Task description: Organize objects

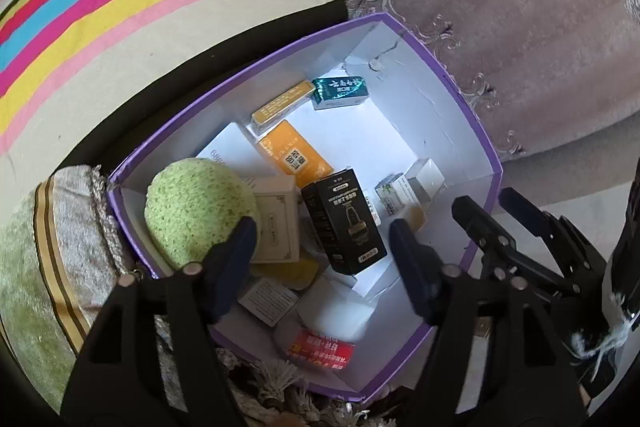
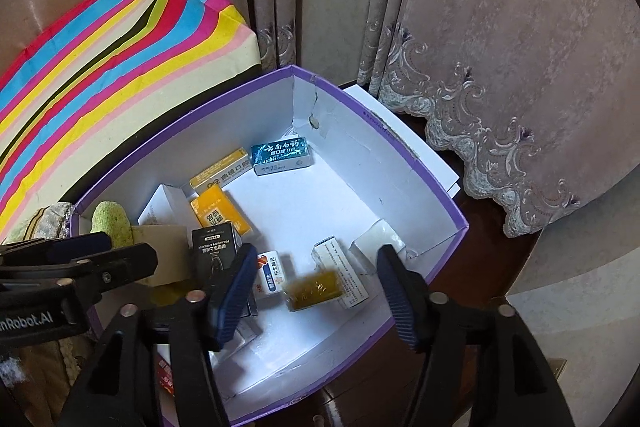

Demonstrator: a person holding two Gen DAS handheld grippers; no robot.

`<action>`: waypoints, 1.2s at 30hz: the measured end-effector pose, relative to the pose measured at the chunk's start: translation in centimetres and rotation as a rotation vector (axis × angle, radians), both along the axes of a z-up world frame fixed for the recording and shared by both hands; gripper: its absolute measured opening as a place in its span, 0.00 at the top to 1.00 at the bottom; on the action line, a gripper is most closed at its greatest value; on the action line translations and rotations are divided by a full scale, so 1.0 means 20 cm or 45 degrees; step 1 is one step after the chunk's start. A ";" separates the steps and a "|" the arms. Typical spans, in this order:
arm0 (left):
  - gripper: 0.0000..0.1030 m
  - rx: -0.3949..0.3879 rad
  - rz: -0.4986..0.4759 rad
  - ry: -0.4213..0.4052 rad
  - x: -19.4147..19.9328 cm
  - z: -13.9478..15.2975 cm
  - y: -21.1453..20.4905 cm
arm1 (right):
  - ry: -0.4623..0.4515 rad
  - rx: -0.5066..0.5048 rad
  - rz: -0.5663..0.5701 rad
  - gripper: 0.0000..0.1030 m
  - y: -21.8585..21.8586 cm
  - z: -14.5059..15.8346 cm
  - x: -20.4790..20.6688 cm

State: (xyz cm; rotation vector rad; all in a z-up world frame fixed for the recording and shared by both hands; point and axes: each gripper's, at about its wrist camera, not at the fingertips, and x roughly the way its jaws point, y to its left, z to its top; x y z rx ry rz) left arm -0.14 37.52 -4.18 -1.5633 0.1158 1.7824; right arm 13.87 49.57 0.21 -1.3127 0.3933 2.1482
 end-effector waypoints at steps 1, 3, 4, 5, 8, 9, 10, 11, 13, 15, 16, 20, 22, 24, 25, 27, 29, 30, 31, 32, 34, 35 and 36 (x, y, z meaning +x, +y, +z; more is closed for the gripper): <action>0.27 -0.009 0.013 -0.007 -0.01 0.00 -0.01 | 0.002 0.004 0.003 0.30 -0.01 0.01 0.00; 0.24 -0.032 0.038 -0.007 -0.01 0.00 -0.05 | 0.008 0.013 0.014 0.25 -0.02 0.02 -0.01; 0.21 -0.034 0.049 -0.017 -0.01 0.01 -0.07 | 0.007 0.017 0.019 0.23 -0.03 0.03 -0.01; 0.19 -0.030 0.056 -0.031 -0.01 0.01 -0.10 | 0.006 0.017 0.027 0.22 -0.04 0.04 -0.02; 0.19 -0.005 0.061 -0.050 0.02 0.05 -0.18 | 0.000 0.002 0.048 0.22 -0.08 0.06 -0.02; 0.19 0.001 0.063 -0.043 0.04 0.07 -0.20 | -0.001 -0.003 0.057 0.22 -0.10 0.06 -0.01; 0.19 0.010 0.070 -0.026 0.06 0.10 -0.24 | -0.002 -0.009 0.067 0.22 -0.12 0.07 -0.01; 0.19 0.013 0.077 -0.008 0.07 0.12 -0.25 | 0.000 -0.015 0.074 0.22 -0.15 0.09 0.00; 0.19 0.003 0.097 0.031 0.11 0.16 -0.32 | 0.013 -0.026 0.093 0.20 -0.19 0.12 0.01; 0.18 0.032 0.107 0.051 0.15 0.19 -0.38 | 0.014 -0.023 0.127 0.20 -0.24 0.16 0.02; 0.16 0.055 0.114 0.053 0.16 0.21 -0.41 | 0.013 -0.019 0.137 0.20 -0.26 0.17 0.03; 0.10 0.129 0.155 0.005 0.17 0.20 -0.44 | 0.001 0.001 0.154 0.19 -0.31 0.21 0.06; 0.08 0.108 0.156 0.007 0.17 0.18 -0.41 | -0.001 0.007 0.138 0.19 -0.31 0.23 0.09; 0.04 0.099 0.151 0.021 0.17 0.17 -0.38 | -0.012 0.015 0.117 0.19 -0.30 0.24 0.12; 0.02 0.099 0.148 0.023 0.18 0.16 -0.37 | -0.014 0.017 0.108 0.19 -0.30 0.24 0.13; 0.01 0.076 0.137 0.039 0.18 0.15 -0.34 | -0.021 0.019 0.094 0.19 -0.30 0.24 0.15; 0.01 0.060 0.127 0.057 0.19 0.14 -0.35 | -0.032 0.025 0.087 0.19 -0.29 0.24 0.16; 0.01 0.053 0.124 0.062 0.19 0.13 -0.34 | -0.032 0.026 0.078 0.19 -0.29 0.23 0.16; 0.01 0.049 0.121 0.065 0.19 0.13 -0.34 | -0.029 0.024 0.065 0.19 -0.28 0.23 0.16; 0.01 0.049 0.119 0.064 0.19 0.13 -0.35 | -0.031 0.023 0.059 0.19 -0.29 0.22 0.16; 0.01 0.050 0.124 0.058 0.19 0.13 -0.35 | -0.039 0.027 0.059 0.19 -0.29 0.21 0.16; 0.01 0.049 0.123 0.058 0.19 0.13 -0.35 | -0.043 0.031 0.062 0.19 -0.29 0.21 0.15; 0.01 0.045 0.124 0.060 0.19 0.12 -0.34 | -0.044 0.030 0.064 0.19 -0.29 0.21 0.15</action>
